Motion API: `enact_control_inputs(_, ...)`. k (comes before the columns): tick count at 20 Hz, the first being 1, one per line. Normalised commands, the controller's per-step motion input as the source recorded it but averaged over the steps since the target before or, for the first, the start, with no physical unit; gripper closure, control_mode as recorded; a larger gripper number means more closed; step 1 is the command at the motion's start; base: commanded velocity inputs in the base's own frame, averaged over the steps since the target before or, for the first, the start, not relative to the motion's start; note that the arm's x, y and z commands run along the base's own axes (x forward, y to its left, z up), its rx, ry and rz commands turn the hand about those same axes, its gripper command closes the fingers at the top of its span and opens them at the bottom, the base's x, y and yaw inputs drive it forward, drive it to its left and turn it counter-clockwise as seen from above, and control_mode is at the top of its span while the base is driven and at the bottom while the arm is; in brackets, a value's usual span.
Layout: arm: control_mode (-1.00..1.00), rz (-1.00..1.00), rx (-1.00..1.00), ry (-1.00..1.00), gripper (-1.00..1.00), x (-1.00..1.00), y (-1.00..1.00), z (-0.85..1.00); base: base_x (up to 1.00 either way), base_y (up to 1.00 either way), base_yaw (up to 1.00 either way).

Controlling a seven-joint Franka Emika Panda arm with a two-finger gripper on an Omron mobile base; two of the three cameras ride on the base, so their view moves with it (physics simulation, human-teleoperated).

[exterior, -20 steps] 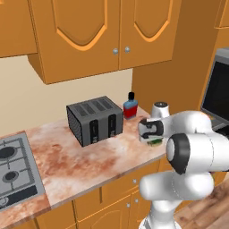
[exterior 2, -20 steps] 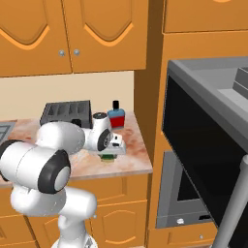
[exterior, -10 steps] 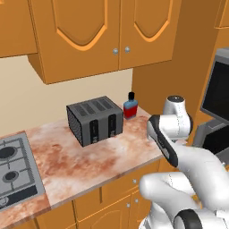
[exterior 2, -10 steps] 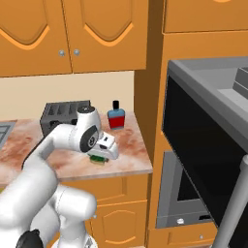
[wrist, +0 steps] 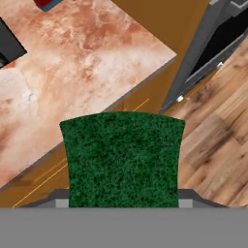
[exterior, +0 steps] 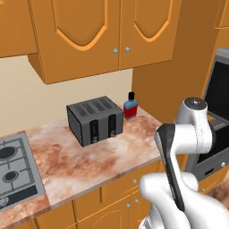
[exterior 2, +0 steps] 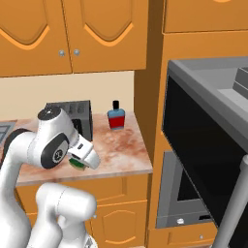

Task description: Place the sponge inside the microwave to prepare for sanitizing.

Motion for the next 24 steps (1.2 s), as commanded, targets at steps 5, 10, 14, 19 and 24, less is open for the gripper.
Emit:
enact_control_inputs(5, -1.00, -0.03, -0.04, -0.19, 1.00, -0.60, 0.00, 0.33, 0.00, 0.00, 0.00)
enact_control_inputs(10, -1.00, 0.04, 0.00, -0.01, 1.00, -0.04, 0.00, 0.03, 0.00, 0.00, 0.00)
enact_control_inputs(14, -1.00, 0.00, 0.00, 0.00, 1.00, 0.00, 0.00, 0.00, 0.00, 0.00, 0.00)
enact_control_inputs(19, 1.00, 0.00, 0.00, 0.00, 1.00, -0.05, 0.00, 0.00, -0.34, 0.00, -0.04)
enact_control_inputs(24, 1.00, 0.00, 0.00, 0.00, 1.00, 0.00, 0.00, 0.00, -0.89, 0.01, -0.30)
